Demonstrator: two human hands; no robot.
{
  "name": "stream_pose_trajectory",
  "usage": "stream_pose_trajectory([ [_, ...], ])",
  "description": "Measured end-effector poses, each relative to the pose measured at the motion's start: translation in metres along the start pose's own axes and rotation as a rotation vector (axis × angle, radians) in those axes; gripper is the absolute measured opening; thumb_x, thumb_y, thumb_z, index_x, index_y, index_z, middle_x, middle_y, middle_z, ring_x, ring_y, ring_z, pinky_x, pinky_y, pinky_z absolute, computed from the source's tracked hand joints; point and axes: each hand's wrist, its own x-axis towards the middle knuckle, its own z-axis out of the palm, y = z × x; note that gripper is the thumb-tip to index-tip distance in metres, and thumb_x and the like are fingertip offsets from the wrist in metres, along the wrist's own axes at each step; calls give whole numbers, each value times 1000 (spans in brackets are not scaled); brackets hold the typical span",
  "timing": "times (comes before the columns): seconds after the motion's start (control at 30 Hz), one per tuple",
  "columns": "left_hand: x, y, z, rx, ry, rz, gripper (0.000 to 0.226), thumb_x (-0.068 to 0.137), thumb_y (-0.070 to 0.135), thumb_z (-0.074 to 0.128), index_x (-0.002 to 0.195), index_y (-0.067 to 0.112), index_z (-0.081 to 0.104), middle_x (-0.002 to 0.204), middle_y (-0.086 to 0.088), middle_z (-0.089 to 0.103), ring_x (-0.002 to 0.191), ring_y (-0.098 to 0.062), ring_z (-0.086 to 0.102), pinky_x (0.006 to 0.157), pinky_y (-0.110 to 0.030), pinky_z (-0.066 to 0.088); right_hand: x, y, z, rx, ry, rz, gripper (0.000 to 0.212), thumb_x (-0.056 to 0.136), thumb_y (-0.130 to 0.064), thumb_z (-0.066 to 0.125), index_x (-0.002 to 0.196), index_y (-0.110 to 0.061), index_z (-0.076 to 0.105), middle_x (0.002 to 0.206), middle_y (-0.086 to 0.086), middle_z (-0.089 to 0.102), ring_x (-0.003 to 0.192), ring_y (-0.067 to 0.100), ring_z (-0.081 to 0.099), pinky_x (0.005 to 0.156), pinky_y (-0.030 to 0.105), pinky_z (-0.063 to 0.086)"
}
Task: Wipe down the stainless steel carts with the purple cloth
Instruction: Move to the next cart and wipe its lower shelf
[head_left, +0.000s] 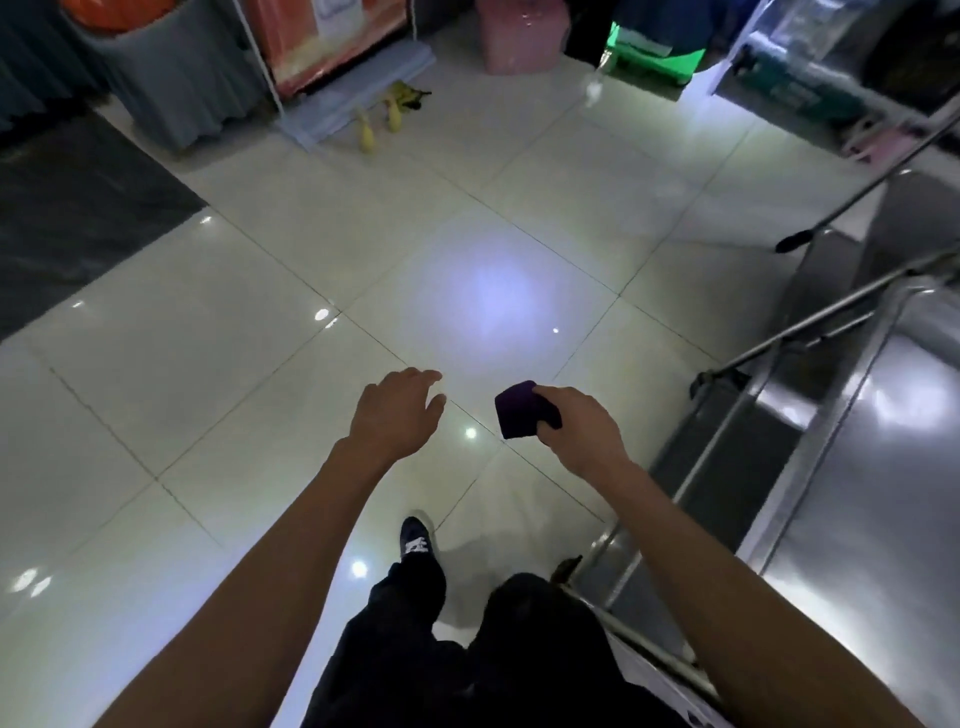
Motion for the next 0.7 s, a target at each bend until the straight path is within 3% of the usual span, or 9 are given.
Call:
stream_pose_trajectory([
  [0.3,157,83,-17,82,-196,336,46,104,40,46,146,24,48,145,0,54,132,-24,51,107,-42,40,54,62,-43,140,155,320,51,91,-21,63,141,-26,53,129,0,63,110,22,61,88,41,54],
  [0.7,331,262,-19,339,-351,699,45,105,40,43,146,23,49,143,-2,56,129,-25,53,103,-41,43,135,160,-116,342,335,615,54,92,-22,64,143,-26,50,134,-1,60,117,20,58,96,40,51],
])
